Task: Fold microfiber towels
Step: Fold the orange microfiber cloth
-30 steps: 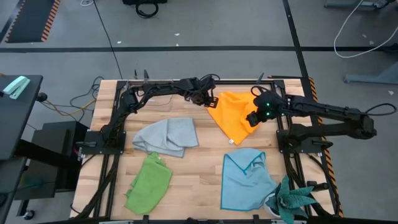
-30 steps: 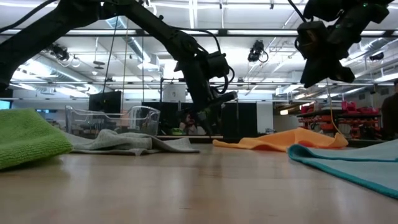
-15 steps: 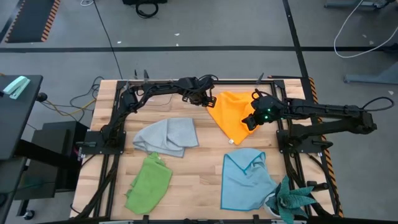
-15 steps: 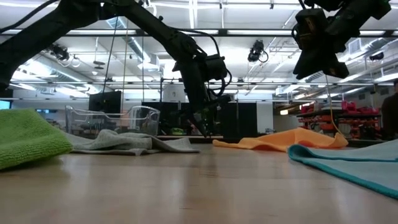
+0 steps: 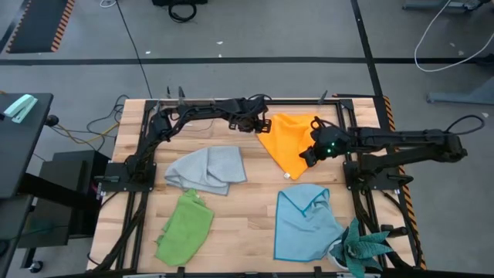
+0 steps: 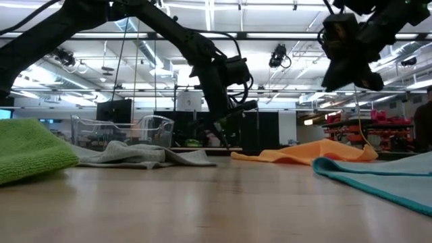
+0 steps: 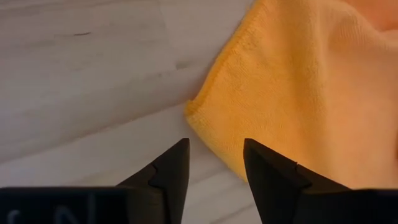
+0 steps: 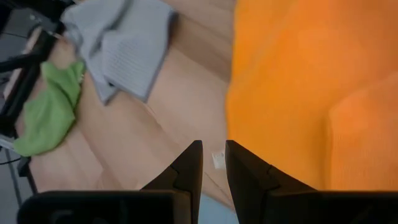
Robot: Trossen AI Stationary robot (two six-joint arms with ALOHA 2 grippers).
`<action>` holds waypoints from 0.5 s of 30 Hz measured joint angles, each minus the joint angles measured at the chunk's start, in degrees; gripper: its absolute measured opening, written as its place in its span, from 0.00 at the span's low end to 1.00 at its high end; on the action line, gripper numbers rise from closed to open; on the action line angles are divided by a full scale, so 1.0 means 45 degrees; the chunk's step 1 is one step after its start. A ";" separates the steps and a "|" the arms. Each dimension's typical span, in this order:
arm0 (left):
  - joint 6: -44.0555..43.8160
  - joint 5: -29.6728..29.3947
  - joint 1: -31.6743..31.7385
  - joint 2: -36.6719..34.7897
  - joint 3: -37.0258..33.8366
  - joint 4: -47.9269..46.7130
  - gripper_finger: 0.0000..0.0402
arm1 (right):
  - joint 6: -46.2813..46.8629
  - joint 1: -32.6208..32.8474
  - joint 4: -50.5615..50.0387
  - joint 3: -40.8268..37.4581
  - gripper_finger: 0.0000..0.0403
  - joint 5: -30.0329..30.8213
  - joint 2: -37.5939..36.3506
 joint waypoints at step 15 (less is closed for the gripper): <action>-0.2667 0.1112 -0.0321 0.0675 0.0002 0.1408 0.40 | 0.2033 0.1915 0.2404 -0.1768 0.19 0.0550 -0.0024</action>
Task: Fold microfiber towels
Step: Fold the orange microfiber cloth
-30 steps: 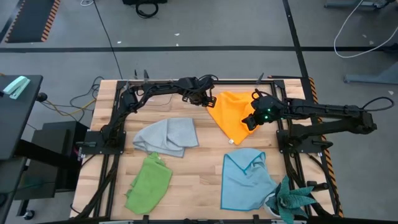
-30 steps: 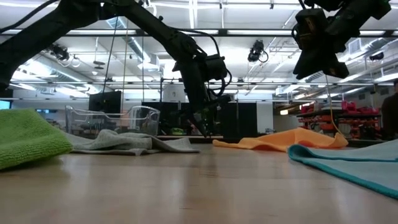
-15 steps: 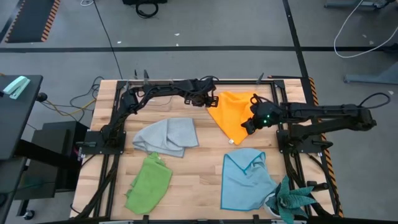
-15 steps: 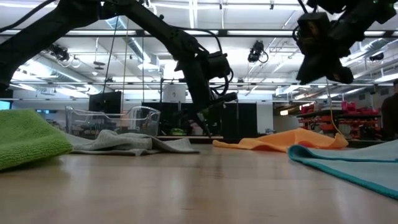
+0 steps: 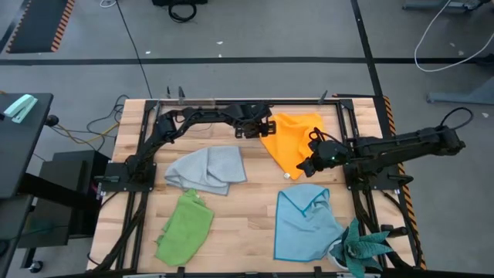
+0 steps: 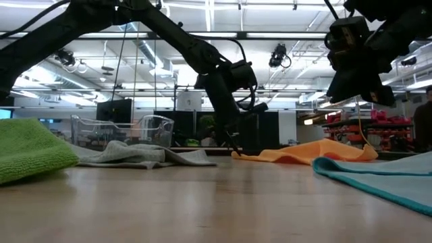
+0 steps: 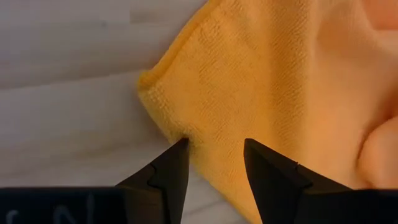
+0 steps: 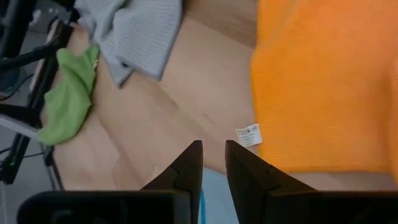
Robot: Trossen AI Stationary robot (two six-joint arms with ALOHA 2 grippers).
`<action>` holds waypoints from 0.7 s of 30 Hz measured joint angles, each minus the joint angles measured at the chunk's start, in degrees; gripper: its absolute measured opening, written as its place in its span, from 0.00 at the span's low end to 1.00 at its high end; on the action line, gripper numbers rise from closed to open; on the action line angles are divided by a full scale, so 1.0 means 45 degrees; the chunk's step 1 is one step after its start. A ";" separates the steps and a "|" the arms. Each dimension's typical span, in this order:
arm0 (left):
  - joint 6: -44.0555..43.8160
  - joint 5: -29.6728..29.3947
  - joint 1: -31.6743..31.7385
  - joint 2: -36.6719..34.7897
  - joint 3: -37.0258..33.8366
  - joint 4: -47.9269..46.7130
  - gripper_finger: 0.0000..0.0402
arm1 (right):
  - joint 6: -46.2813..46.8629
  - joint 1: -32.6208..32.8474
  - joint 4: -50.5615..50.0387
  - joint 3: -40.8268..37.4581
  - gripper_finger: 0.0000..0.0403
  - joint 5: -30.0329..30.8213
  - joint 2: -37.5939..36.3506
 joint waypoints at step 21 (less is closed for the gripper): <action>0.1239 -0.0414 0.0115 0.0026 0.0013 -0.1039 0.40 | 0.0027 0.0663 -0.0124 0.0000 0.19 0.0441 0.0000</action>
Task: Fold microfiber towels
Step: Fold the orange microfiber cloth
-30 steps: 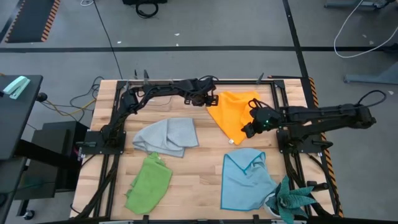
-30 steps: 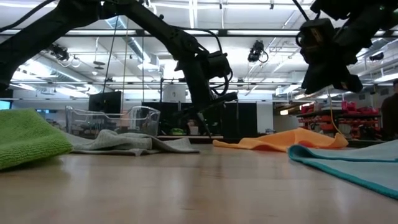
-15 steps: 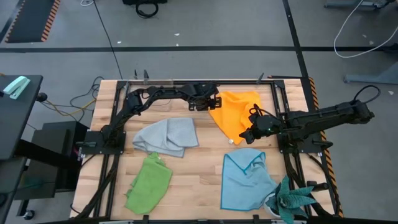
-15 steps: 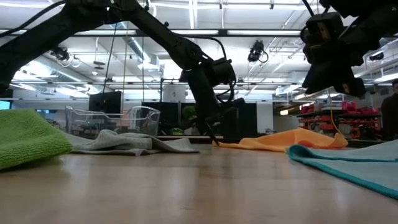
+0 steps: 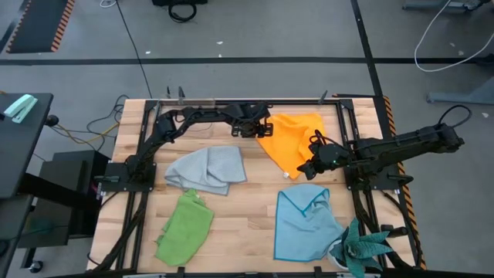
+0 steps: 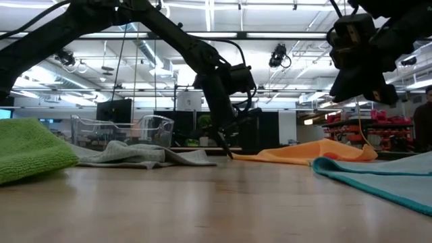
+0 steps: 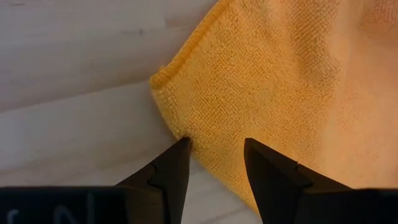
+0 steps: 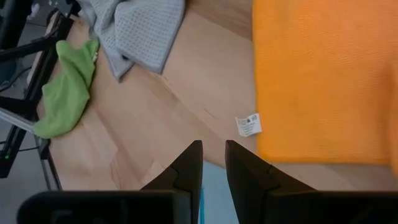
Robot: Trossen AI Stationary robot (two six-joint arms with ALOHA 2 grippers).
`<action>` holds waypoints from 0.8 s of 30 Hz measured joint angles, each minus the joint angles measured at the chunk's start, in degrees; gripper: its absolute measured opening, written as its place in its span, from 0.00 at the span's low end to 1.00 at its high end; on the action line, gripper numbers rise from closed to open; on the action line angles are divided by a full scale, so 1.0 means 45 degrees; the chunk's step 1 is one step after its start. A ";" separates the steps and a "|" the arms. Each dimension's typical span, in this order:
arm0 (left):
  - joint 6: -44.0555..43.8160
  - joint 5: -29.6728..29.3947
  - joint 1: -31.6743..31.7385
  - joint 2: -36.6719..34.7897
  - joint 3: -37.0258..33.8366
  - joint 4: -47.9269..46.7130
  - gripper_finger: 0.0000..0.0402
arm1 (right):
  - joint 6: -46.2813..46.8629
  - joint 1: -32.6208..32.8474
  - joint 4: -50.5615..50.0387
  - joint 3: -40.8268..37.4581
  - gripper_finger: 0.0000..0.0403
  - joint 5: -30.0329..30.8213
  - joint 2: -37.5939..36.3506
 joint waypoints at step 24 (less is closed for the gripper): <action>-0.0250 -0.1218 0.0648 -0.0692 -0.0019 -0.1159 0.36 | -0.0281 -0.0199 -0.0475 0.0000 0.19 0.0000 0.0000</action>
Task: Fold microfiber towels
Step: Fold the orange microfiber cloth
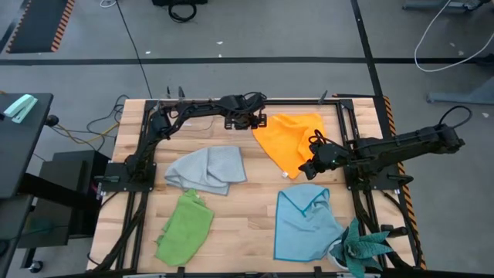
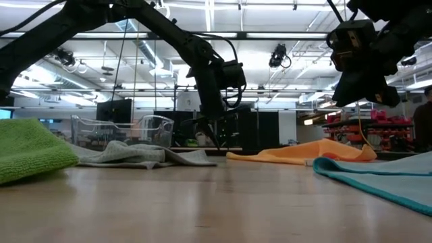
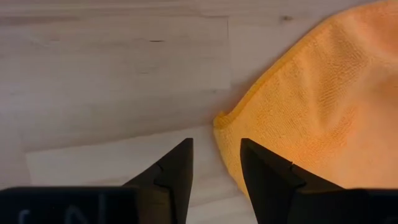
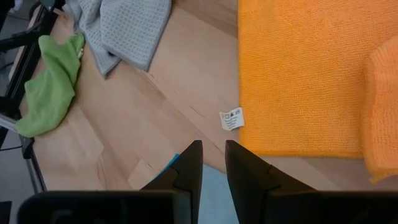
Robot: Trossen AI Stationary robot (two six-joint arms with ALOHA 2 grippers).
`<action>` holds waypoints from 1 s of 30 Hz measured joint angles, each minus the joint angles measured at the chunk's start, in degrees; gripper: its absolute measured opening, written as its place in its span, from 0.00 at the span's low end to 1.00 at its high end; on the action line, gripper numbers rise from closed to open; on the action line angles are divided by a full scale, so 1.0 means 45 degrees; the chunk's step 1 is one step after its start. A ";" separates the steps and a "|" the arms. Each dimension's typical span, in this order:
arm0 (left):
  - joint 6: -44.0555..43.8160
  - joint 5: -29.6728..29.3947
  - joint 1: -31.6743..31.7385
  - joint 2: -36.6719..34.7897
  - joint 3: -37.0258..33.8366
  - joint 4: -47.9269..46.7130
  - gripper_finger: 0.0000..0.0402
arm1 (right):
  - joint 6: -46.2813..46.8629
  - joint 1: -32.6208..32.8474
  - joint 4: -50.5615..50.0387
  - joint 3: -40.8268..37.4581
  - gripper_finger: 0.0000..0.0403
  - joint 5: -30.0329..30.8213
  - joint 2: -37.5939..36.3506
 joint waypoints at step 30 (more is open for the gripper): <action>-0.0435 0.0364 -0.0088 0.0000 0.0000 -0.0099 0.41 | 0.0023 0.0000 0.0690 0.0000 0.19 0.0107 0.0000</action>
